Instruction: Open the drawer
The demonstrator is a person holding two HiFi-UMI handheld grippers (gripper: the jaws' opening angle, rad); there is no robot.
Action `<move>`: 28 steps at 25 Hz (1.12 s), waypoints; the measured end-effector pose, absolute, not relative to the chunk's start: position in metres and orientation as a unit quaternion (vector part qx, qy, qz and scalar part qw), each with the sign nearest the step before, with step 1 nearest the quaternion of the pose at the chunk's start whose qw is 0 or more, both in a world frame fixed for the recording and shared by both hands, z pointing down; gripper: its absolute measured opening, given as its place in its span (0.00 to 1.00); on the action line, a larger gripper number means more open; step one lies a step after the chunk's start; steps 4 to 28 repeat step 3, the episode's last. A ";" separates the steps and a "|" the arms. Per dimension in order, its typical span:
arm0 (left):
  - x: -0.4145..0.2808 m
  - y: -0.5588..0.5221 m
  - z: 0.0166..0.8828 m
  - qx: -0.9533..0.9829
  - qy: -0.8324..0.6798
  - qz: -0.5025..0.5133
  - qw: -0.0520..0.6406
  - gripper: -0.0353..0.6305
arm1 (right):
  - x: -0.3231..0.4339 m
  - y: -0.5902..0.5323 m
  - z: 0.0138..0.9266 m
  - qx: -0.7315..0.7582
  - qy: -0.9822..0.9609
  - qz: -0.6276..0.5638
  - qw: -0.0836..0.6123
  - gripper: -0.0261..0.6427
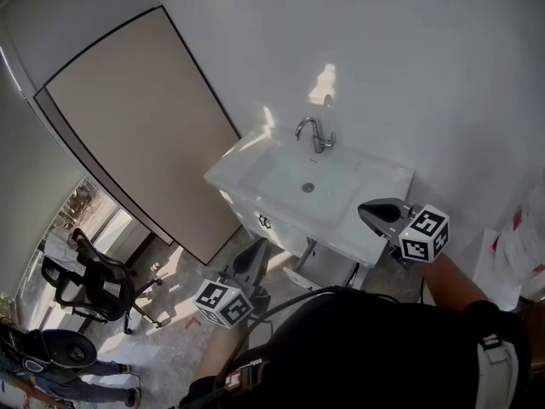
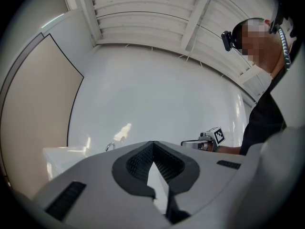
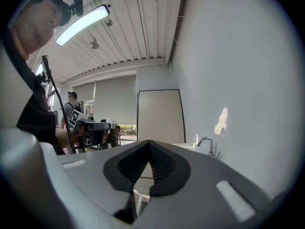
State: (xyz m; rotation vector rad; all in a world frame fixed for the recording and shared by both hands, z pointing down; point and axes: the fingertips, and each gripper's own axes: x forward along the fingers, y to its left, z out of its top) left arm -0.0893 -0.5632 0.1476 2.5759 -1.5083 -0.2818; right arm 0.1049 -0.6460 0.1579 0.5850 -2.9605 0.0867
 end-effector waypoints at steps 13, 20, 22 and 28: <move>-0.088 -0.562 0.149 0.857 -0.502 -0.093 0.070 0.06 | 0.104 -0.645 0.157 0.190 -0.980 0.027 0.060 0.03; -0.088 -0.562 0.149 0.857 -0.502 -0.093 0.070 0.06 | 0.104 -0.645 0.157 0.190 -0.980 0.027 0.060 0.03; -0.088 -0.562 0.149 0.857 -0.502 -0.093 0.070 0.06 | 0.104 -0.645 0.157 0.190 -0.980 0.027 0.060 0.03; -0.088 -0.562 0.149 0.857 -0.502 -0.093 0.070 0.06 | 0.104 -0.645 0.157 0.190 -0.980 0.027 0.060 0.03</move>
